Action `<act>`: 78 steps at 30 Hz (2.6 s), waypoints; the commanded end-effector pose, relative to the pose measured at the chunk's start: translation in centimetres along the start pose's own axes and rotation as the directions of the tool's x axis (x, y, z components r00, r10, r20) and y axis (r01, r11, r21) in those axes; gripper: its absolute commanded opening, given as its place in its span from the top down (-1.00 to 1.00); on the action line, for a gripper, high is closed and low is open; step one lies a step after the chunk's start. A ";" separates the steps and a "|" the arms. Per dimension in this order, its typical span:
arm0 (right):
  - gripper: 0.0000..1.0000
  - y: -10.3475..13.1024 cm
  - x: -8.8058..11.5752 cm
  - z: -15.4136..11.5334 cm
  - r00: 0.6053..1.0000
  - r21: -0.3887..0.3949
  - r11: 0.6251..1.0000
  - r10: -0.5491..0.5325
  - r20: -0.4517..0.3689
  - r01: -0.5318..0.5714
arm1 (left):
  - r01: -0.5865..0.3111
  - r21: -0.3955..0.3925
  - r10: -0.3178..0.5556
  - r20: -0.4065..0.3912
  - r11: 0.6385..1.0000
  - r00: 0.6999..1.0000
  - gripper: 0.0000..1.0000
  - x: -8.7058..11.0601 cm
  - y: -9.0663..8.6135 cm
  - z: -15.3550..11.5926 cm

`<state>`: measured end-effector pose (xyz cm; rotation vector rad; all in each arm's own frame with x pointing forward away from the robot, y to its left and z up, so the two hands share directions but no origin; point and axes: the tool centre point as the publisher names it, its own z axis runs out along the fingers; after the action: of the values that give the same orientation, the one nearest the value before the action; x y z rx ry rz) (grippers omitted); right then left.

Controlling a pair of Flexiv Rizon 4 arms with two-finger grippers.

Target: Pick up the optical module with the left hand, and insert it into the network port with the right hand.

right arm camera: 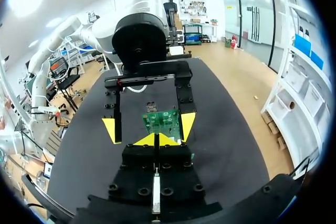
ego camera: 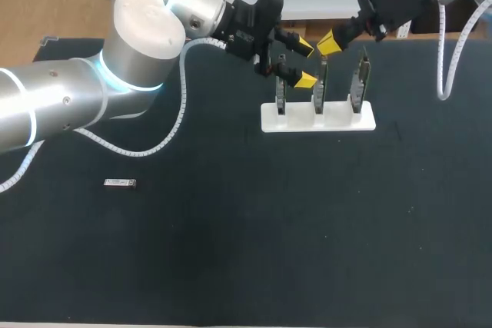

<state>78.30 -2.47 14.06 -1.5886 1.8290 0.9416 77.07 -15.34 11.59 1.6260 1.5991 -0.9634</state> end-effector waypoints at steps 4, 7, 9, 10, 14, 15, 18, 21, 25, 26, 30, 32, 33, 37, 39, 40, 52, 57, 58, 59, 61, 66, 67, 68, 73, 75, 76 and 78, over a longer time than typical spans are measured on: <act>1.00 -0.3 0.7 0.6 1.000 0.000 1.000 0.006 -0.004 -0.006 | 0.002 -0.002 -0.002 -0.003 1.000 1.000 -1.00 0.0 0.0 0.0; 1.00 -0.3 0.7 0.6 1.000 0.001 1.000 0.008 -0.004 -0.008 | 0.002 -0.002 -0.002 -0.003 1.000 1.000 -1.00 0.0 0.0 0.0; 1.00 -0.2 0.6 0.5 1.000 0.001 1.000 0.006 -0.002 -0.006 | 0.002 -0.002 -0.002 -0.003 1.000 1.000 -1.00 0.0 0.0 0.0; 1.00 -0.2 0.4 0.4 1.000 0.002 1.000 0.003 0.003 -0.003 | 0.002 -0.002 -0.002 -0.003 1.000 1.000 -1.00 0.0 0.0 0.0; 1.00 -0.2 -0.5 -0.3 0.999 0.008 1.000 -0.008 0.032 0.008 | 0.002 -0.002 -0.002 -0.003 1.000 1.000 -1.00 0.0 0.0 0.0; 1.00 -0.2 -0.8 -0.5 0.999 0.008 1.000 -0.011 0.043 0.010 | 0.002 -0.002 -0.002 -0.003 1.000 1.000 -1.00 0.0 0.0 0.0; 1.00 -0.2 -1.7 -1.5 0.997 0.008 1.000 -0.008 0.081 0.008 | 0.002 -0.002 -0.002 -0.003 1.000 1.000 -1.00 0.0 0.0 0.0; 1.00 -0.1 -2.4 -2.6 0.994 0.015 1.000 -0.023 0.108 0.021 | 0.002 -0.002 -0.002 -0.003 1.000 1.000 -1.00 0.0 0.0 0.0; 1.00 -0.1 -2.5 -4.6 0.992 0.032 0.998 -0.048 0.116 0.044 | 0.002 -0.002 -0.002 -0.003 1.000 1.000 -1.00 0.0 0.0 0.0; 1.00 -0.1 -2.3 -5.1 0.992 0.037 0.998 -0.053 0.118 0.049 | 0.002 -0.002 -0.002 -0.003 1.000 1.000 -1.00 0.0 0.0 0.0; 1.00 -0.1 -1.1 -7.3 0.990 0.034 0.997 -0.070 0.121 0.066 | 0.002 -0.002 -0.002 -0.003 1.000 1.000 -1.00 0.0 0.0 0.0; 1.00 -0.1 -0.4 -8.0 0.991 0.036 0.997 -0.070 0.118 0.066 | 0.002 -0.002 -0.002 -0.003 1.000 1.000 -1.00 0.0 0.0 0.0; 1.00 -0.2 0.0 -8.4 0.991 0.039 0.997 -0.065 0.114 0.061 | 0.002 -0.002 -0.002 -0.003 1.000 1.000 -1.00 0.0 0.0 0.0; 1.00 0.1 1.3 -9.2 0.992 0.040 0.998 -0.055 0.112 0.051 | 0.002 -0.002 -0.002 -0.003 1.000 1.000 -1.00 0.0 0.0 0.0; 1.00 0.2 1.7 -9.5 0.992 0.027 0.998 -0.054 0.111 0.051 | 0.002 -0.002 -0.002 -0.003 1.000 1.000 -1.00 0.0 0.0 0.0; 1.00 0.3 1.9 -9.5 0.993 0.024 0.998 -0.055 0.105 0.053 | 0.002 -0.002 -0.002 -0.003 1.000 1.000 -1.00 0.0 0.0 0.0; 1.00 0.1 4.1 -10.1 0.995 -0.004 0.998 -0.055 0.081 0.055 | 0.002 -0.002 -0.002 -0.003 1.000 1.000 -1.00 0.0 0.0 0.0; 1.00 -0.1 4.7 -10.0 0.996 -0.009 0.999 -0.047 0.070 0.048 | 0.002 -0.002 -0.002 -0.003 1.000 1.000 -1.00 0.0 0.0 0.0; 1.00 -0.1 4.8 -10.0 0.997 -0.010 0.999 -0.046 0.069 0.047 | 0.002 -0.002 -0.002 -0.003 1.000 1.000 -1.00 0.0 0.0 0.0; 1.00 -0.1 4.9 -10.0 0.997 -0.012 0.999 -0.044 0.067 0.045 | 0.002 -0.002 -0.002 -0.003 1.000 1.000 -1.00 0.0 0.0 0.0; 1.00 -0.1 5.0 -9.9 0.997 -0.011 0.999 -0.044 0.063 0.045 | 0.002 -0.002 -0.002 -0.003 1.000 1.000 -1.00 0.0 0.0 0.0; 1.00 0.0 5.1 -9.9 0.997 -0.011 0.999 -0.041 0.064 0.042 | 0.002 -0.002 -0.002 -0.003 1.000 1.000 -1.00 0.0 0.0 0.0; 1.00 0.0 5.1 -9.9 0.997 -0.011 0.999 -0.041 0.065 0.042 | 0.002 -0.002 -0.002 -0.003 1.000 1.000 -1.00 0.0 0.0 0.0; 1.00 0.0 5.2 -9.9 0.997 -0.010 0.999 -0.040 0.065 0.041 | 0.002 -0.002 -0.002 -0.003 1.000 1.000 -1.00 0.0 0.0 0.0; 1.00 0.1 5.3 -9.9 0.997 -0.006 0.999 -0.038 0.065 0.039 | 0.002 -0.002 -0.002 -0.003 1.000 1.000 -1.00 0.0 0.0 0.0; 1.00 0.1 5.3 -9.9 0.997 -0.005 0.999 -0.037 0.064 0.038 | 0.002 -0.002 -0.002 -0.003 1.000 1.000 -1.00 0.0 0.0 0.0; 1.00 0.2 5.3 -9.9 0.997 -0.006 0.999 -0.037 0.064 0.038 | 0.002 -0.002 -0.002 -0.003 1.000 1.000 -1.00 0.0 0.0 0.0; 1.00 0.2 5.2 -9.9 0.997 -0.003 0.999 -0.036 0.064 0.036 | 0.002 -0.002 -0.002 -0.003 1.000 1.000 -1.00 0.0 0.0 0.0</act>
<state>77.85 -13.51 16.10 -1.5738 1.7491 0.9744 77.07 -15.34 11.59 1.6260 1.5991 -0.9634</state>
